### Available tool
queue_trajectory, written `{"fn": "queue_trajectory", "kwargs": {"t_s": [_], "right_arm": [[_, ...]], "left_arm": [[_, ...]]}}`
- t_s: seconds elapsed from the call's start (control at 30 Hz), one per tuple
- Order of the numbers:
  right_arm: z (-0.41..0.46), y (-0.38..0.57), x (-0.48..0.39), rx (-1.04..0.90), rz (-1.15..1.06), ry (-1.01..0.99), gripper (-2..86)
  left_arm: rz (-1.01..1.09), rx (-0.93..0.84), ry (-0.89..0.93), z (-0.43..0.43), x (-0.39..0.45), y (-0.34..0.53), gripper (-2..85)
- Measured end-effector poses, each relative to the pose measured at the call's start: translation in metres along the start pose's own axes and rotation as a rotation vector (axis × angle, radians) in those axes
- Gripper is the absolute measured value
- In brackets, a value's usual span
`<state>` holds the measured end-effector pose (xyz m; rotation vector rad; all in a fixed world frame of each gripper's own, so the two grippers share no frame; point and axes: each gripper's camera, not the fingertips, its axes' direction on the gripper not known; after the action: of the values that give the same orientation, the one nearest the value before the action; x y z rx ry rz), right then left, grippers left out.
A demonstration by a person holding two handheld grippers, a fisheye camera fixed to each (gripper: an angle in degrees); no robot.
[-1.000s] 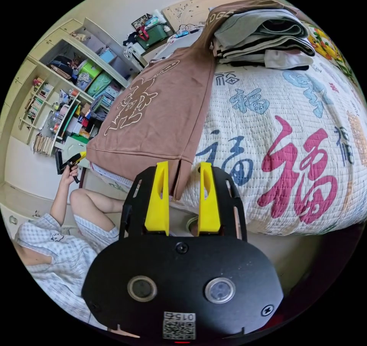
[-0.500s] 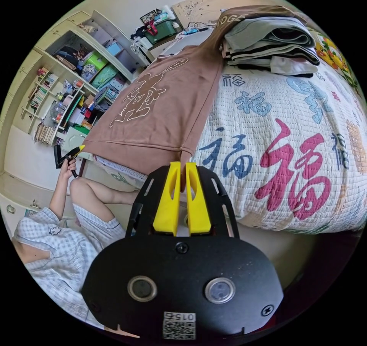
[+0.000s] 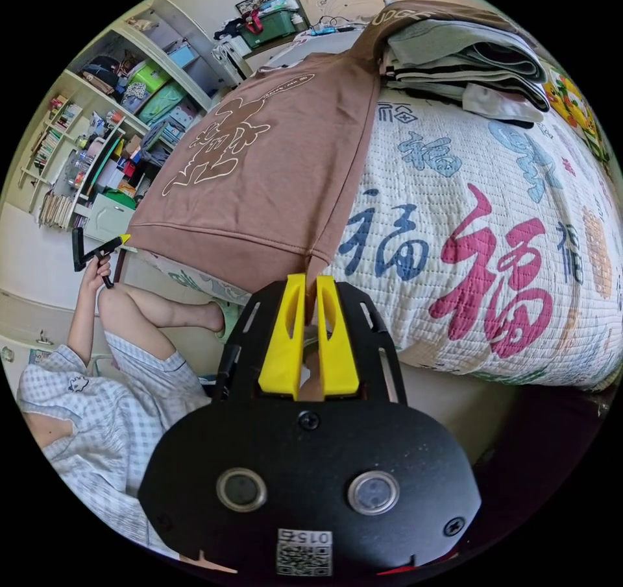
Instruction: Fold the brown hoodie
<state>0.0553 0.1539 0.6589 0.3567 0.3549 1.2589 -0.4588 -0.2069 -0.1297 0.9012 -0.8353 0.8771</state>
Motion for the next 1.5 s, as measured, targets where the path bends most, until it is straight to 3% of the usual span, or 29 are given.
{"fn": "queue_trajectory", "kwargs": {"t_s": [0.1, 0.4, 0.7, 0.9, 1.07, 1.17, 1.3, 1.37, 1.5], "right_arm": [[0.003, -0.005, 0.000, -0.013, 0.001, 0.001, 1.8], [0.012, -0.013, -0.008, -0.081, -0.078, 0.090, 1.4], [0.004, -0.015, 0.016, -0.122, -0.024, 0.056, 6.4], [-0.047, -0.011, 0.023, 0.123, 0.000, 0.054, 6.3], [-0.044, -0.048, 0.023, 0.235, 0.026, 0.083, 8.4], [-0.020, -0.075, 0.038, 0.196, 0.070, 0.070, 9.4], [0.008, -0.093, 0.059, 0.107, 0.079, 0.020, 9.2], [0.014, -0.096, 0.060, 0.068, 0.045, 0.016, 7.6], [0.014, -0.094, 0.065, 0.053, 0.003, 0.037, 1.9]], "left_arm": [[-0.008, -0.024, 0.048, 0.010, -0.001, -0.003, 5.8], [0.100, -0.089, -0.048, 0.011, 0.023, 0.003, 1.6], [0.075, -0.131, -0.074, 0.018, 0.035, 0.007, 5.6], [0.083, 0.074, -0.253, -0.034, 0.062, -0.002, 6.3], [0.212, 0.152, -0.253, -0.024, 0.119, -0.042, 8.2], [0.151, 0.079, -0.287, 0.012, 0.113, -0.067, 8.2], [-0.038, -0.028, -0.176, 0.053, 0.068, -0.078, 6.1], [-0.044, -0.046, -0.129, 0.061, 0.064, -0.076, 1.1], [-0.021, -0.079, -0.172, 0.068, 0.068, -0.071, -0.3]]}}
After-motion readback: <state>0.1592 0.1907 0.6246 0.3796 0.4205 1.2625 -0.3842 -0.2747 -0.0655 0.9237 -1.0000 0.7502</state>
